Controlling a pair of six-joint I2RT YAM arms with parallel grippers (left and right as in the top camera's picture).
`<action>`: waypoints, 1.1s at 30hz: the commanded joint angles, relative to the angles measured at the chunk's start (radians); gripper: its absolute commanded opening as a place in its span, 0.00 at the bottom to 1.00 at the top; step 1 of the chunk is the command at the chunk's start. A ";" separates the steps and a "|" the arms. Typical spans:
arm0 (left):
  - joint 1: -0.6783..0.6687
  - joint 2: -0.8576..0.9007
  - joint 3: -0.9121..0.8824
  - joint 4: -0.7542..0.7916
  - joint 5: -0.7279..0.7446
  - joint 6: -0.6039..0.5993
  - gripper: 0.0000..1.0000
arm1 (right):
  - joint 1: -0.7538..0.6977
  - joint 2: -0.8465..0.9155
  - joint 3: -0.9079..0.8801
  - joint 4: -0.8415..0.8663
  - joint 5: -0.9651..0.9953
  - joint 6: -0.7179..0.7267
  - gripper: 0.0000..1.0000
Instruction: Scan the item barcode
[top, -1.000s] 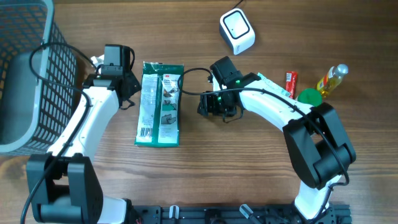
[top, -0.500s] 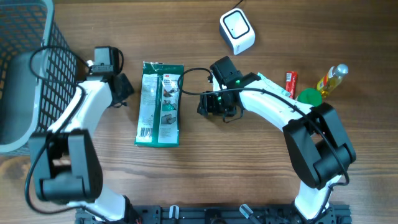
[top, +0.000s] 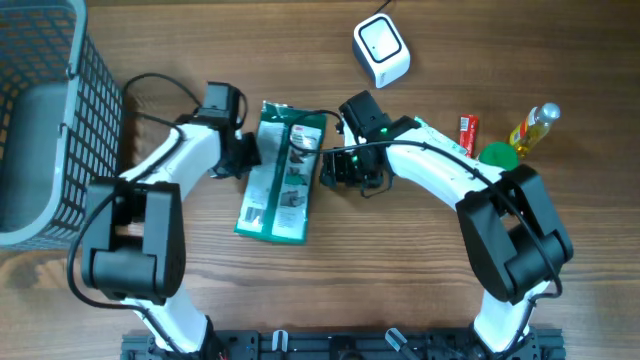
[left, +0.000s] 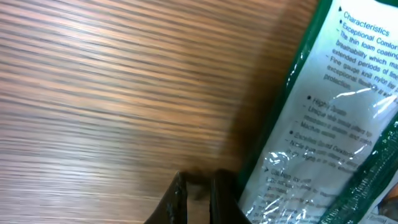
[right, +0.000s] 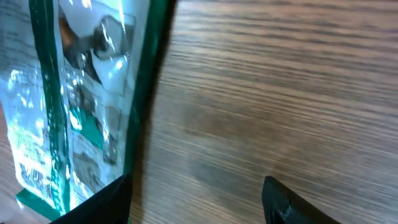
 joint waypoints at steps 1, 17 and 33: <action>-0.070 0.037 -0.010 -0.013 0.031 0.016 0.06 | -0.042 -0.005 -0.007 -0.037 0.006 -0.049 0.67; -0.021 -0.076 0.146 -0.238 0.020 -0.018 0.11 | -0.054 -0.005 -0.008 -0.055 0.006 -0.073 0.68; -0.026 -0.021 0.139 -0.219 0.199 -0.023 0.32 | -0.054 -0.005 -0.008 -0.056 0.008 -0.074 0.68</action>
